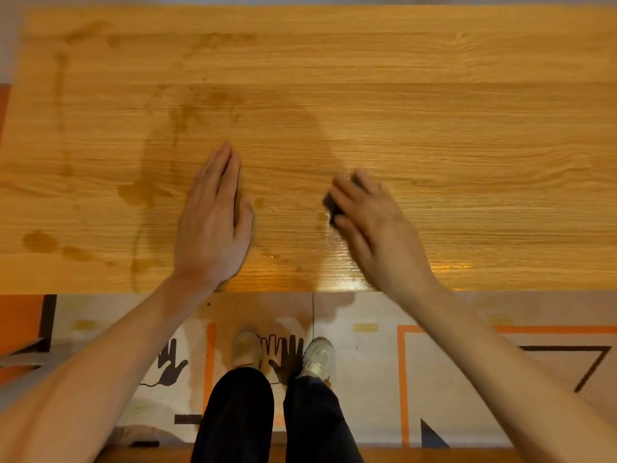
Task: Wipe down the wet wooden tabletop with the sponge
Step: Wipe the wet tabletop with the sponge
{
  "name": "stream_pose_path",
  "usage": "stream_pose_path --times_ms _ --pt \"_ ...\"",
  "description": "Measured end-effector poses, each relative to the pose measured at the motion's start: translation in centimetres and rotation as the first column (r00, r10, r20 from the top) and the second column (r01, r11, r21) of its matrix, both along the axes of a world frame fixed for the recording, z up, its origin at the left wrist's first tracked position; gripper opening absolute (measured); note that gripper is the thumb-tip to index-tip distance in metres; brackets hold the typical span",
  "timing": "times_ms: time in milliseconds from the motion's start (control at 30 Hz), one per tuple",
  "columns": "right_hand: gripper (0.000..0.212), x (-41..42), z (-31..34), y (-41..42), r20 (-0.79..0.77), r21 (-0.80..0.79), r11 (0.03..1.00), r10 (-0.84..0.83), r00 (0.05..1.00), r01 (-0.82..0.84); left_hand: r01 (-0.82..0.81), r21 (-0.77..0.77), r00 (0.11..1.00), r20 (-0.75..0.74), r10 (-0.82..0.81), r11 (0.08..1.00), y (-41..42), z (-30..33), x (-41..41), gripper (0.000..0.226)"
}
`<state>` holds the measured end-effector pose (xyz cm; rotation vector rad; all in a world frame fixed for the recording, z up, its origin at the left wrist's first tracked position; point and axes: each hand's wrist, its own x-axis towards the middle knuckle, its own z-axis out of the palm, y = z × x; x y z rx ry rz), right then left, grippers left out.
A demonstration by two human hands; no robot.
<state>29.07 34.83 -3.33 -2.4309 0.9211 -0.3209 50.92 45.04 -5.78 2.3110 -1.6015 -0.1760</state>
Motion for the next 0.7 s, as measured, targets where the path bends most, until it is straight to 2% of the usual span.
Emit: stream_pose_path --times_ms 133,333,400,567,700 --pt "0.038 5.6 -0.9 -3.1 0.043 -0.002 0.977 -0.212 0.976 0.212 -0.003 0.012 1.000 0.013 0.003 1.000 0.1 -0.1 0.1 0.055" --pt "0.040 -0.4 0.1 9.1 0.027 -0.022 0.993 -0.118 0.993 0.118 0.005 0.018 1.000 0.000 -0.005 1.000 0.1 -0.2 0.0 0.056" --pt "0.040 0.2 0.0 8.2 0.017 -0.028 0.995 -0.099 0.995 0.100 0.002 0.013 1.000 -0.015 -0.002 1.000 0.0 -0.1 0.0 0.056" --pt "0.038 8.9 -0.9 0.2 -0.025 -0.074 0.983 -0.170 0.985 0.167 0.008 0.003 0.999 -0.034 -0.007 1.000 0.1 0.0 -0.1 0.055" --pt "0.039 7.6 -0.7 3.7 -0.017 -0.105 0.976 -0.194 0.981 0.191 0.018 -0.007 0.999 -0.049 -0.019 1.000 0.1 0.0 -0.1 0.056"
